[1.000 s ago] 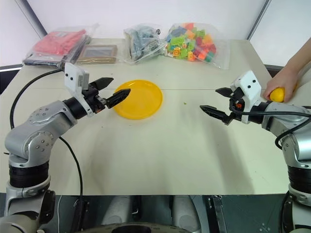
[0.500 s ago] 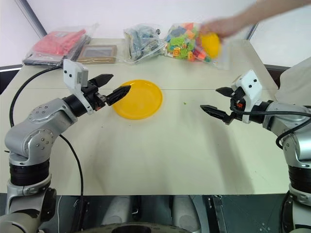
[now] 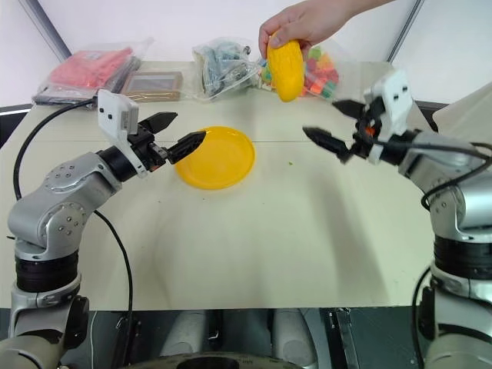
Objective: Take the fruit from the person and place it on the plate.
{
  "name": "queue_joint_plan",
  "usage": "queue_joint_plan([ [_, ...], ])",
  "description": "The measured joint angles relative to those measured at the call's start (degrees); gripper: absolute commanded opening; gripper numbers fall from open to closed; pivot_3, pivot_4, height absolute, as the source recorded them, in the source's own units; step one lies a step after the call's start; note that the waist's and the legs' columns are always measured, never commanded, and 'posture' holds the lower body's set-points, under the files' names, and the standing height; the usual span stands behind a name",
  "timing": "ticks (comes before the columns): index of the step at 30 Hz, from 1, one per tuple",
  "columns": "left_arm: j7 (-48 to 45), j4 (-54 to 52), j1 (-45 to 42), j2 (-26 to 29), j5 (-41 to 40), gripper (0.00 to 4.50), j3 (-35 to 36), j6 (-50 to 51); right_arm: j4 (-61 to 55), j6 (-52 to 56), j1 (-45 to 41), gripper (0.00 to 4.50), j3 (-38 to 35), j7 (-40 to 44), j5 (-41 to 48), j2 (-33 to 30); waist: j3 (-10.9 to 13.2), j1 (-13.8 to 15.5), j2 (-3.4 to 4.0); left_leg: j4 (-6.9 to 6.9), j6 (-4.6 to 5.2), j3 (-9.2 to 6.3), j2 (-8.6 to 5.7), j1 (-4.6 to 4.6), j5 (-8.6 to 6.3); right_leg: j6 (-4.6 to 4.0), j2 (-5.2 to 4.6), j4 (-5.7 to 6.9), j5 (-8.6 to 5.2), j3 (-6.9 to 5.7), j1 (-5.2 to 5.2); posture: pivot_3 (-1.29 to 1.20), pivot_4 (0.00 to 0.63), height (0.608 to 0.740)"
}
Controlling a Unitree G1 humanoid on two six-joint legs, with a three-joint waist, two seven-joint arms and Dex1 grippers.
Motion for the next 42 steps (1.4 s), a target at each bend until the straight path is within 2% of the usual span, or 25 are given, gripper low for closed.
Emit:
queue_joint_plan([
  [4, -0.1, 0.08, -0.07, -0.07, 0.53, 4.43, -0.16, -0.06, 1.69, 5.24, -5.46, 4.5, -0.08, -6.97, 1.62, 5.58, 0.0, 0.41, 0.0, 0.01, 0.0, 0.05, -0.02, -0.04, 0.0, 0.0, -0.07, -0.02, 0.0, -0.01, 0.0, 0.0, 0.15, 0.731],
  [11, 0.19, 0.03, -0.12, -0.25, 1.0, 4.43, -0.22, -0.97, 5.74, 11.28, -12.41, 4.5, -0.23, -14.41, 2.89, 9.65, 0.0, 0.05, 0.0, -0.01, 0.0, 0.07, -0.02, -0.04, 0.0, 0.0, -0.07, -0.01, 0.0, -0.01, -0.03, 0.0, 0.15, 0.731],
  [21, 0.58, -0.1, -0.25, -0.66, 1.77, 4.43, -0.23, -1.02, 10.18, 10.86, -15.26, 4.5, 1.49, -16.39, 1.5, 12.49, 0.0, 0.05, 0.0, -0.03, 0.0, 0.08, -0.02, -0.06, 0.0, 0.0, -0.07, -0.01, 0.0, -0.01, -0.06, 0.0, 0.15, 0.731],
  [24, 0.76, -0.16, -0.24, -0.66, 1.82, 4.5, -0.22, -1.02, 11.05, 10.22, -15.83, 3.57, 2.16, -16.41, 0.68, 12.98, 0.0, -0.01, 0.0, -0.04, 0.0, 0.08, -0.02, -0.06, 0.0, 0.0, -0.07, -0.01, 0.0, -0.01, -0.07, 0.0, 0.15, 0.731],
  [26, 0.84, -0.19, -0.24, -0.66, 1.82, 4.5, -0.22, -1.02, 11.11, 9.54, -16.08, 2.63, 2.67, -16.28, 0.21, 13.35, 0.0, -0.01, 0.0, -0.05, 0.0, 0.08, -0.01, -0.06, 0.0, 0.0, -0.06, -0.01, 0.0, -0.01, -0.08, 0.0, 0.15, 0.731],
  [37, 1.5, -1.05, 1.42, -0.59, 1.82, 4.5, 0.13, -0.96, 11.16, 9.64, -16.36, 2.63, 3.25, -16.77, -1.16, 14.45, 0.0, -0.03, 0.0, -0.06, 0.0, 0.08, -0.01, -0.07, 0.0, 0.0, -0.06, -0.01, 0.0, 0.0, -0.1, 0.0, 0.15, 0.731],
  [42, 2.87, -1.91, 3.55, 1.17, 1.84, 4.5, 1.78, 0.11, 9.47, 10.5, -13.15, 2.63, 5.21, -18.54, -1.61, 18.17, 0.0, -0.14, 0.01, -0.11, 0.0, 0.09, 0.0, -0.08, 0.0, 0.0, -0.06, 0.0, 0.0, 0.0, -0.15, 0.0, 0.15, 0.731],
])
